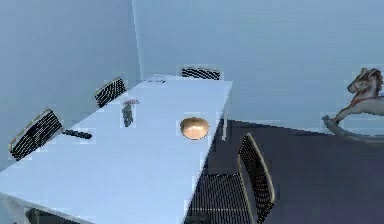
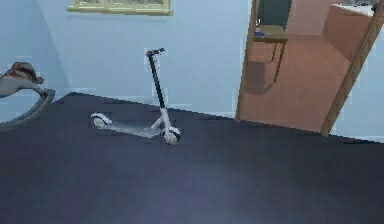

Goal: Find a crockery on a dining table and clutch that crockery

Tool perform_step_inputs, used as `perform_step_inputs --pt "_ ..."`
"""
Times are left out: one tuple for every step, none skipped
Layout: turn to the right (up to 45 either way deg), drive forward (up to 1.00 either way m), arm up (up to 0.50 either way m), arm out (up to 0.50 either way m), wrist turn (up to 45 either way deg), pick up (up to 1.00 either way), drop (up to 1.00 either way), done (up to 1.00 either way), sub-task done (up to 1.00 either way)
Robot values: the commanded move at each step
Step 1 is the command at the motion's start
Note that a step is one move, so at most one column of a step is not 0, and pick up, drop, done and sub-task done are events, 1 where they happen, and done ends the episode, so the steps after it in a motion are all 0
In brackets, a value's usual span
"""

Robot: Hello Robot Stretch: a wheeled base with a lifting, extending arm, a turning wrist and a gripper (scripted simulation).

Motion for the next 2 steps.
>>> perform_step_inputs --pt "45.0 0.00 0.00 0.00 0.0 0.00 0.00 0.00 0.00" --pt "45.0 0.00 0.00 0.00 0.0 0.00 0.00 0.00 0.00"
